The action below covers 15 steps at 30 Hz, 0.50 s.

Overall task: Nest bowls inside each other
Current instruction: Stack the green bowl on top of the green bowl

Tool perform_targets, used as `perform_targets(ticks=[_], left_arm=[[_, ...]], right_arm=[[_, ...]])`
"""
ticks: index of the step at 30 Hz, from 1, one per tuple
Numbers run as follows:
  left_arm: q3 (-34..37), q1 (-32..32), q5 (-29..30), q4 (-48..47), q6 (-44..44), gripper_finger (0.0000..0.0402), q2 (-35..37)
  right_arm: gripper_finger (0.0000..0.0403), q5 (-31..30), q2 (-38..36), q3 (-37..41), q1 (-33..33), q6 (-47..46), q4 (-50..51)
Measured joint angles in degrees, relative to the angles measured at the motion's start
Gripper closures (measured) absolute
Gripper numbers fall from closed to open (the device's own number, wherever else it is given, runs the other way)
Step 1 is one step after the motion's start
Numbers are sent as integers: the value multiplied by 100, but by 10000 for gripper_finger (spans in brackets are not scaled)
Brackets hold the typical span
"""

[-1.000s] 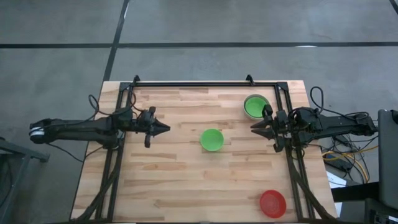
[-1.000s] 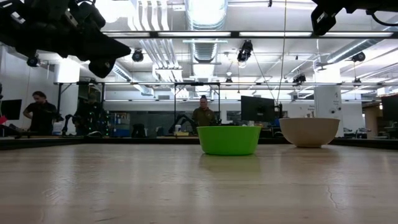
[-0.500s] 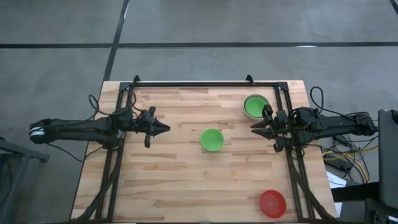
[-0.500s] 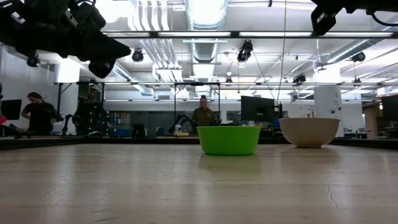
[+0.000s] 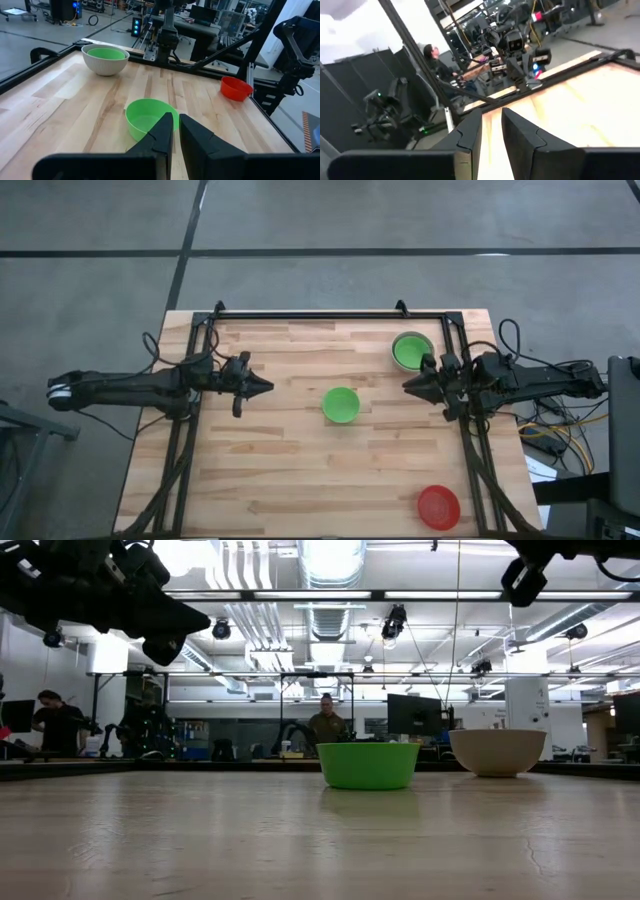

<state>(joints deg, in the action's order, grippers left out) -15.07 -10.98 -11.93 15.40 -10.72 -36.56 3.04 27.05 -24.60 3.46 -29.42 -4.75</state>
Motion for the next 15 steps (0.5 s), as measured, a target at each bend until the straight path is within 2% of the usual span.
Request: perform_targets(ticks=[7,15], left_arm=[[0,0,-2,-2,-1,367,0],[0,0,-2,-2,-1,367,0]], right_arm=[[323,210,444,-233,-1,135,301],[333,130,1552,-1083,-144,150,543]])
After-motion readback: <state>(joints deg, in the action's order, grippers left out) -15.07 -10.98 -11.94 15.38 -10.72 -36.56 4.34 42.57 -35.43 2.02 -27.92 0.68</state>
